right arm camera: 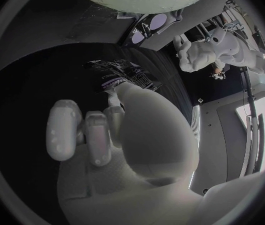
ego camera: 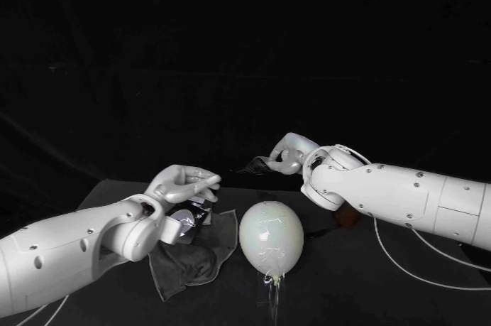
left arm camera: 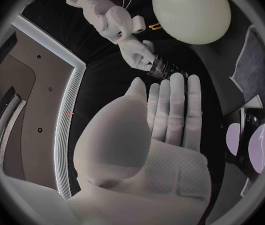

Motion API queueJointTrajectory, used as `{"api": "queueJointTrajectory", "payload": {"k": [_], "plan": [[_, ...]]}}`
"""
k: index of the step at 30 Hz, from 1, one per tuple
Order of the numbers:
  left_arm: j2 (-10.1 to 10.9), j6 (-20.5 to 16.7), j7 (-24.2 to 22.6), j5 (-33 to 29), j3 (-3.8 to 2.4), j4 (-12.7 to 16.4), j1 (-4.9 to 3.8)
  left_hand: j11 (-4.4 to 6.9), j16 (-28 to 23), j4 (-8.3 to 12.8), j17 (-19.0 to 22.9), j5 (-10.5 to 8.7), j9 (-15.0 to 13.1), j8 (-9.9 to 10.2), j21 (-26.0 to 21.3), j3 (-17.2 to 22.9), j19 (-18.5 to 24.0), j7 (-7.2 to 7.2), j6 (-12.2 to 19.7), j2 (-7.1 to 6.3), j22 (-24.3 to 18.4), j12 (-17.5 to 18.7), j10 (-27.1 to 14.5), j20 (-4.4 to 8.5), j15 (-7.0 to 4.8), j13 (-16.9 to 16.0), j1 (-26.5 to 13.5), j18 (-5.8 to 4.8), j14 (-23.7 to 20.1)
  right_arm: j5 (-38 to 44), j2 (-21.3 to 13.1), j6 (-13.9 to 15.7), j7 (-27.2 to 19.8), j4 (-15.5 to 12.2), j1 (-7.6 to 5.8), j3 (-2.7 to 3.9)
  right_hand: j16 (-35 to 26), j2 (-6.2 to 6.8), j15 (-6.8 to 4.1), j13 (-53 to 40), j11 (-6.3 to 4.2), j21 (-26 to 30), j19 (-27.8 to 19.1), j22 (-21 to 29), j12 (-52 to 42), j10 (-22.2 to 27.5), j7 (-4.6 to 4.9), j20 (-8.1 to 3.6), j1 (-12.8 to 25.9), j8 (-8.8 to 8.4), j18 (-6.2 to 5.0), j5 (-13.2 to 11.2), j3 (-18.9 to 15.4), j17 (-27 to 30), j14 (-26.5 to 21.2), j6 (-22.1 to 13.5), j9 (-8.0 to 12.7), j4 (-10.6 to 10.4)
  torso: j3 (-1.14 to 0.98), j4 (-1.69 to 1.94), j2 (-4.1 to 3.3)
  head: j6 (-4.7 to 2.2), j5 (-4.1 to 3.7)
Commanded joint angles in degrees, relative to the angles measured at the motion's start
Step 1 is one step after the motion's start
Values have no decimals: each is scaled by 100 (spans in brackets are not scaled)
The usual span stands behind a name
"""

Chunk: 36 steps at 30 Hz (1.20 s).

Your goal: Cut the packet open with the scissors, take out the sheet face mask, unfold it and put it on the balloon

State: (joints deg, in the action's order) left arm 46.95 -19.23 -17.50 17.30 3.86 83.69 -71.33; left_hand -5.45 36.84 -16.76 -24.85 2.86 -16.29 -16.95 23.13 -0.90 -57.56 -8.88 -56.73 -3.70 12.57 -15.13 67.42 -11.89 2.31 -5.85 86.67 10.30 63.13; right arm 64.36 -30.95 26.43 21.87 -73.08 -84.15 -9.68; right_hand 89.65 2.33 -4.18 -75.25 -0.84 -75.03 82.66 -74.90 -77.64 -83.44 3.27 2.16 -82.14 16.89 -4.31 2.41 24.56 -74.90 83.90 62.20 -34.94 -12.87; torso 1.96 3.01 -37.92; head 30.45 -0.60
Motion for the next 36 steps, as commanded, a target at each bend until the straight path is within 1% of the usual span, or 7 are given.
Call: {"api": "queueJointTrajectory", "payload": {"k": [1,6,8,12,21,28,36], "plan": [[-230,-469,898,821,-6,-111,-8,1,158,-1,-101,-15,19,55,77,-191,-51,-27,-9,-73,39,-14,109,21,9,-7,-282,20,60,454,72,216,444,49,10,9,35,-39,-49,-672,-78,12,2,-632,66,-314,-69,-37,-53,121,91,40,52,-1510,610,99,-100,13,-2,-17,-11,-11,-3],[-595,-502,1218,1212,-11,-274,-9,-71,439,-13,-306,-16,52,202,182,-650,55,-109,164,171,109,25,40,37,65,-44,-1329,-21,-159,678,144,242,518,1,25,16,35,-33,-49,-674,-78,13,2,-633,64,-316,-69,-38,-47,123,91,40,72,-1510,610,99,-100,21,-8,-13,-20,-22,-21],[-741,-565,1314,1408,-14,-365,-11,-203,316,-6,-286,22,79,309,26,-724,390,-248,373,222,43,177,-323,-59,246,7,-1871,-106,-612,775,156,241,538,-50,36,17,35,-24,-50,-675,-78,3,8,-640,65,-319,-68,-40,-35,126,93,40,93,-1510,610,99,-100,29,-11,-16,-24,-14,-12],[-982,-727,1466,1599,-19,-541,-14,-330,308,-34,-296,0,58,287,-127,-515,674,-351,481,-239,-32,183,-524,-163,333,11,-1837,-142,-921,872,167,206,564,-147,61,19,35,-16,-51,-675,-79,5,8,-641,66,-322,-70,-41,-29,131,93,40,127,-1510,610,102,-101,46,-7,-26,-6,20,14],[-1364,-1206,1636,1530,-39,-804,-30,-242,517,-19,-365,-2,-10,130,-43,-347,587,-227,405,-272,-6,74,-605,-201,264,-26,-1489,-26,-879,917,197,219,618,-326,115,20,35,7,-53,-679,-80,0,12,-648,65,-329,-71,-44,-11,138,95,40,187,-1510,610,102,-102,75,-5,-9,-7,31,44],[-1500,-1408,1714,1295,-45,-924,-59,-314,567,-46,-362,12,-34,71,-61,-568,681,-311,507,-668,-22,41,-822,-265,325,-25,-1686,-15,-1032,1054,243,264,617,-350,145,21,35,30,-56,-684,-83,-13,22,-661,63,-338,-72,-48,15,149,98,40,270,-1510,610,106,-103,113,-2,-11,-9,44,40],[-1554,-1517,1753,1057,-47,-1053,-75,-332,640,-53,-366,20,-64,-3,-51,-640,718,-333,532,-742,-25,-39,-866,-296,343,-34,-2042,1,-1077,1175,266,283,598,-387,182,21,35,42,-56,-681,-83,-16,25,-665,70,-340,-72,-50,31,153,99,40,307,-1510,610,106,-103,129,-5,-10,-10,43,41]]}}
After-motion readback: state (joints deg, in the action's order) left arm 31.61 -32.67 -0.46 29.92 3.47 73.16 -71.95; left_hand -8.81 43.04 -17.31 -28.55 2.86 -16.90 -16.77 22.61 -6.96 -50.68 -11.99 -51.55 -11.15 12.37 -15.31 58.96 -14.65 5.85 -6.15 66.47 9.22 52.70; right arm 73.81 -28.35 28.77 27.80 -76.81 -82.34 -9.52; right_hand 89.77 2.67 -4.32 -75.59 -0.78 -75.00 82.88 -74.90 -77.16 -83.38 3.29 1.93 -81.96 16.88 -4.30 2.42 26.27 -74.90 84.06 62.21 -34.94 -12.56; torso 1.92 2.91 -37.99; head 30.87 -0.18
